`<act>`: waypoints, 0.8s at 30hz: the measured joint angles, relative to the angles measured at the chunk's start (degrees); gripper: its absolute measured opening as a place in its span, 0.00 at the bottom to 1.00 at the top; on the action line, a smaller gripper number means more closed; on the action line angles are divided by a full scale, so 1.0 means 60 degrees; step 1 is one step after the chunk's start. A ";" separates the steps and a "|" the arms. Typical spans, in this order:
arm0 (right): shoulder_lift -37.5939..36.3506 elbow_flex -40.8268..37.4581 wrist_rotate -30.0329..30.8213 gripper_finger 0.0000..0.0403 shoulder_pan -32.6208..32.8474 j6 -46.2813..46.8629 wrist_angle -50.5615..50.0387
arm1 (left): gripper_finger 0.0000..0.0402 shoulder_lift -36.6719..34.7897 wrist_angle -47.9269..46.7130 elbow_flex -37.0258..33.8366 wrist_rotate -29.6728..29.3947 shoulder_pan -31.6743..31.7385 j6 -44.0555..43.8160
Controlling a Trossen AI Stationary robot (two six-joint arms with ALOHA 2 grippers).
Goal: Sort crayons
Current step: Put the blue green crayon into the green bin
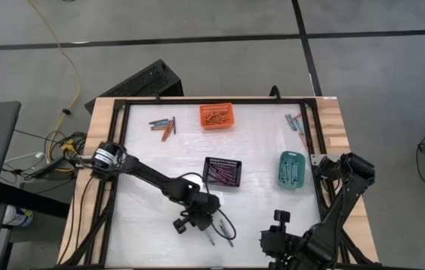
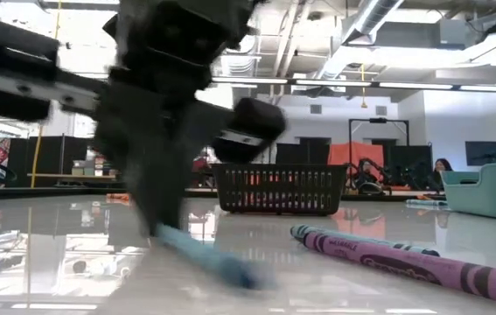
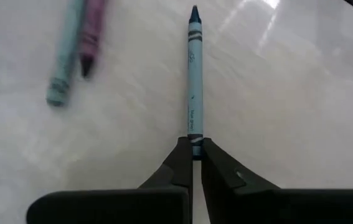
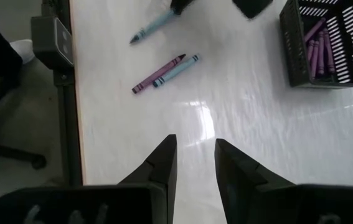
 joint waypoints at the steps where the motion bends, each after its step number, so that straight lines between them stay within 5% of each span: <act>1: 0.0000 0.0000 0.0000 0.26 0.0000 0.0000 -0.0050 | 0.00 -0.0128 -0.0076 -0.0002 -0.0174 -0.0001 -0.0003; 14: -0.0004 0.0004 0.0303 0.26 -0.0087 0.0803 -0.1632 | 0.00 -0.1987 -0.1340 0.0016 -0.2881 0.0092 -0.0186; 24: -0.0007 0.0004 0.1453 0.26 -0.0637 0.0550 -0.0857 | 0.00 -0.2457 -0.0736 0.0143 -0.4951 0.0393 -0.1006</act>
